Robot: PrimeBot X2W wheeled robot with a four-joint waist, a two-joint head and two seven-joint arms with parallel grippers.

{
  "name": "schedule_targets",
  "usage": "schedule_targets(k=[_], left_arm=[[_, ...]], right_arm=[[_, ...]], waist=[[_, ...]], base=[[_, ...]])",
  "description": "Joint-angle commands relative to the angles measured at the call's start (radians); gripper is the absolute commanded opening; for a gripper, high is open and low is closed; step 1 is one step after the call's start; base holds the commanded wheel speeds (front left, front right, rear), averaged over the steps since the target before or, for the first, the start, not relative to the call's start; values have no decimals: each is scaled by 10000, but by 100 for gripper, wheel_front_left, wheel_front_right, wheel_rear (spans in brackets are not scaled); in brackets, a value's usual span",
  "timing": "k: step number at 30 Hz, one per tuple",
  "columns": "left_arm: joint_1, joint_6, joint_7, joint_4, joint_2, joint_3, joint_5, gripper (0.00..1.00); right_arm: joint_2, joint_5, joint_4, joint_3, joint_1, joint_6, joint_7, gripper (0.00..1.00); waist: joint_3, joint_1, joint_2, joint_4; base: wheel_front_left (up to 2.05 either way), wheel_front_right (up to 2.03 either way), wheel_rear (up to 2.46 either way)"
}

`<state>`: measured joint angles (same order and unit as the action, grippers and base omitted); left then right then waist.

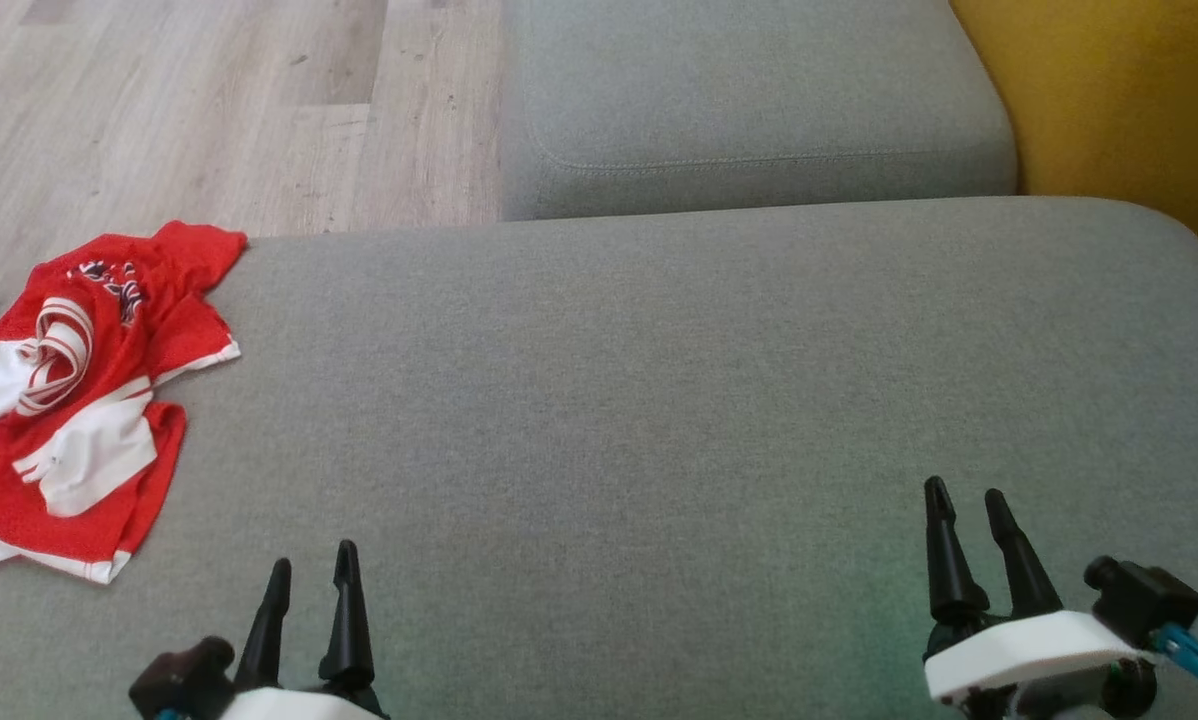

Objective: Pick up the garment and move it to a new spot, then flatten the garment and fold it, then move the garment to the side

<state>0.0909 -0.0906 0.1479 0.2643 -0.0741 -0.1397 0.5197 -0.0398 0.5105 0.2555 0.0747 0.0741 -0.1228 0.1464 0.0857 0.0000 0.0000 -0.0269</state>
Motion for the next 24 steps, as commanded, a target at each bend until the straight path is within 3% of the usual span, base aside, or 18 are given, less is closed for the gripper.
schedule_targets(k=[1, 24], left_arm=[[-258, 57, 134, -303, -132, 129, -269, 100], [-259, 268, 758, 319, -141, -179, -2559, 100]], right_arm=[[-79, -282, -397, 233, -218, -58, 157, 100], [-96, -2989, 640, 560, -529, -72, 835, 100]], waist=[[5, 0, 0, -4], [210, 0, 0, -92]], base=[[0, 0, 0], [0, 0, 0]])
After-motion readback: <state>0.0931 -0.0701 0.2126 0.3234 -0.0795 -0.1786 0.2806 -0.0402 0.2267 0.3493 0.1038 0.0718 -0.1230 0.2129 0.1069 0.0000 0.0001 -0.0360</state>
